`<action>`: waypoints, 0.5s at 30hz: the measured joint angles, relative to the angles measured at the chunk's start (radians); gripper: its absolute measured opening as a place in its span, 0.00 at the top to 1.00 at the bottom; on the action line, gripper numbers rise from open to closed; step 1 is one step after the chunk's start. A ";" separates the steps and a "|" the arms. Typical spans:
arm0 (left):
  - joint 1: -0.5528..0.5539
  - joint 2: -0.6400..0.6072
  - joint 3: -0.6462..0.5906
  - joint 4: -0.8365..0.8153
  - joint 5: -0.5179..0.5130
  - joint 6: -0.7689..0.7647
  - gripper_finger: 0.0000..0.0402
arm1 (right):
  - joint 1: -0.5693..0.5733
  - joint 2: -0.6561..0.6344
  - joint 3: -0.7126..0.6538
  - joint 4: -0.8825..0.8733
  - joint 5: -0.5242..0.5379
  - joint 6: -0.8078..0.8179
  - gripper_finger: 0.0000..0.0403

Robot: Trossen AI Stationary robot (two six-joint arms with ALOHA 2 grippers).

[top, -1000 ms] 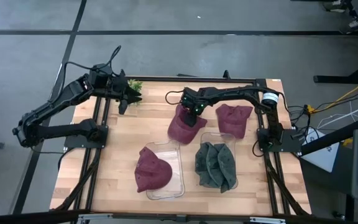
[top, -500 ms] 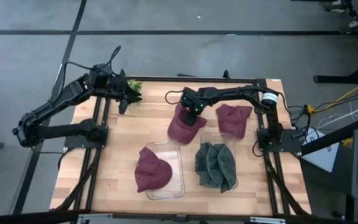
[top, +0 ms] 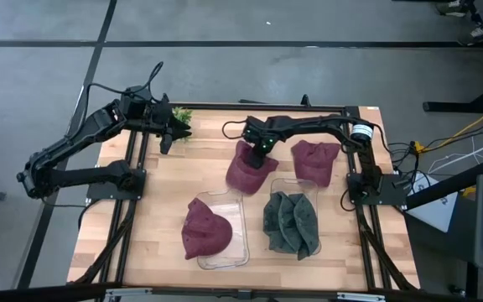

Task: Pick & Place hat
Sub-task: Put the left pink cap into the left transparent bin

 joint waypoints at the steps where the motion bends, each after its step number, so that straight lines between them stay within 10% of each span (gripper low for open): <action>1: 0.000 0.000 0.000 0.000 0.000 0.000 0.71 | 0.002 0.000 0.018 -0.016 0.009 -0.003 0.99; 15: 0.000 0.000 0.000 -0.017 0.000 0.021 0.72 | 0.029 0.008 0.258 -0.187 0.081 -0.082 1.00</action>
